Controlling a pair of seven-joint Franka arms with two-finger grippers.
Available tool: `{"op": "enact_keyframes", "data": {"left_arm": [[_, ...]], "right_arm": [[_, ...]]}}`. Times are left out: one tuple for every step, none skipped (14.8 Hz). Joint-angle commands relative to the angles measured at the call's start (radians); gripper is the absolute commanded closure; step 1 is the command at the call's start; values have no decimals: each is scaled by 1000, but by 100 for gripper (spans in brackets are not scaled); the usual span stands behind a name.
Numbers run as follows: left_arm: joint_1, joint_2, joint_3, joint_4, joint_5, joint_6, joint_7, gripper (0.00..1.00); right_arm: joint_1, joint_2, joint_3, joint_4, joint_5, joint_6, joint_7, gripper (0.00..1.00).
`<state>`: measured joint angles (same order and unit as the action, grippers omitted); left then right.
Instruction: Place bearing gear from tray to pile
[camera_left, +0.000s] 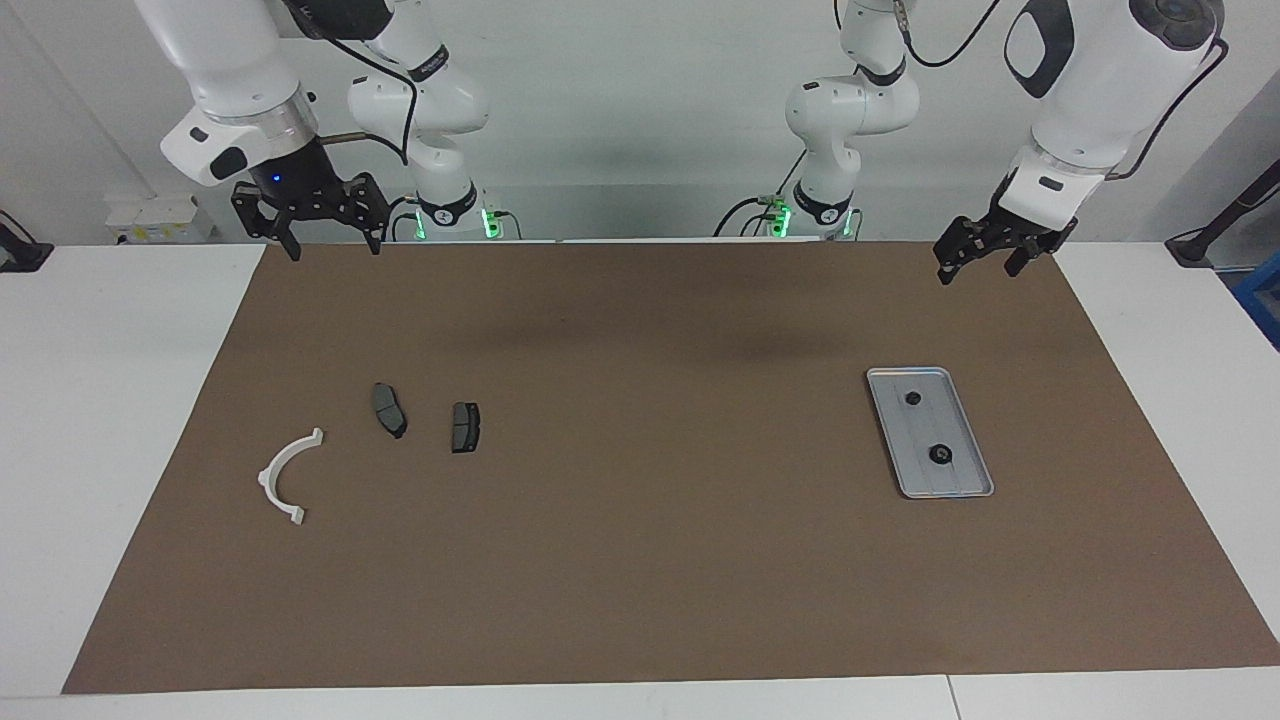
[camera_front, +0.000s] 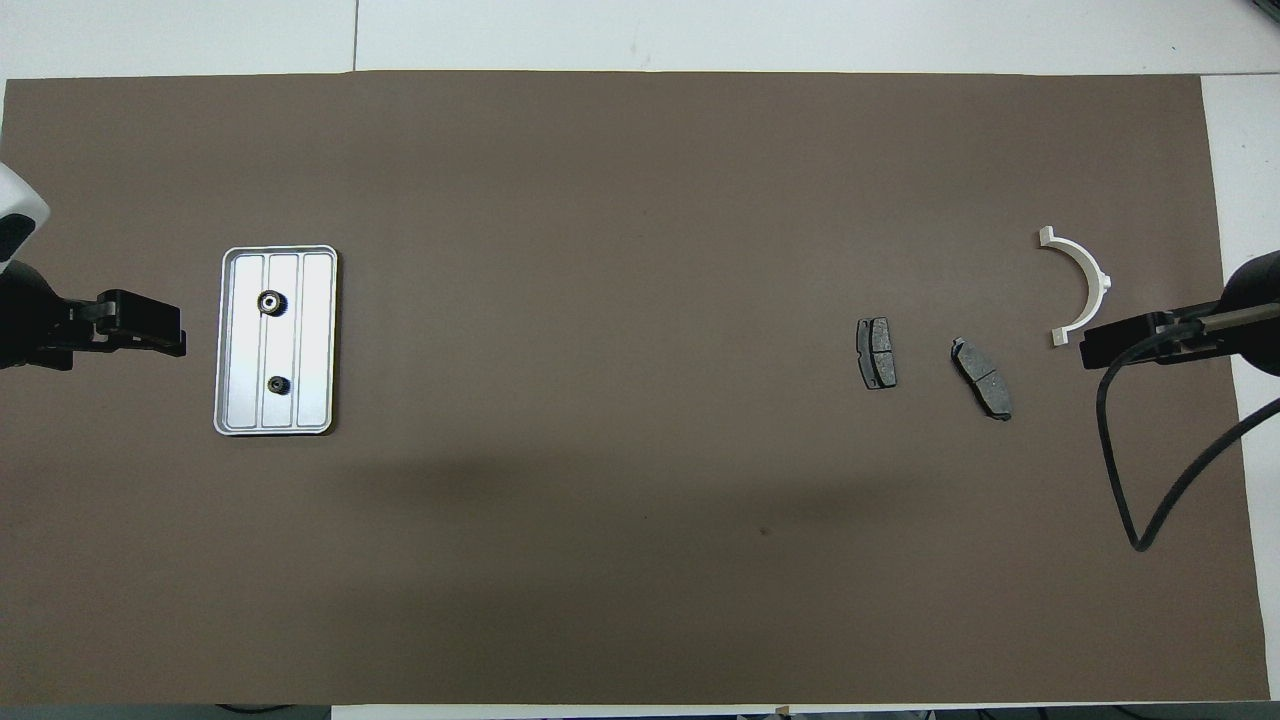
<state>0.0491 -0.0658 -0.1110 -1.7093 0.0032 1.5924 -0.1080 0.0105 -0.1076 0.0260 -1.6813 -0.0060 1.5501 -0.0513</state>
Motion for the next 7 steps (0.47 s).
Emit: {"op": "enact_keyframes", "data": {"left_arm": [[-5, 11, 10, 20, -14, -3, 8, 0], [-5, 11, 10, 19, -14, -5, 8, 0], [-6, 11, 8, 19, -12, -8, 10, 0], [-6, 11, 7, 16, -12, -3, 4, 0], [-8, 12, 5, 17, -9, -2, 4, 0], [-8, 17, 7, 20, -5, 18, 5, 0], [-8, 15, 8, 17, -5, 35, -1, 0]], "right_arm": [[-4, -14, 0, -15, 26, 16, 8, 0], [-4, -14, 0, -15, 26, 16, 7, 0], [-4, -14, 0, -15, 26, 16, 7, 0], [-4, -14, 0, -15, 26, 16, 7, 0], [-4, -14, 0, -15, 26, 16, 7, 0], [-4, -14, 0, -15, 26, 16, 7, 0], [-4, -14, 0, -15, 26, 16, 7, 0]]}}
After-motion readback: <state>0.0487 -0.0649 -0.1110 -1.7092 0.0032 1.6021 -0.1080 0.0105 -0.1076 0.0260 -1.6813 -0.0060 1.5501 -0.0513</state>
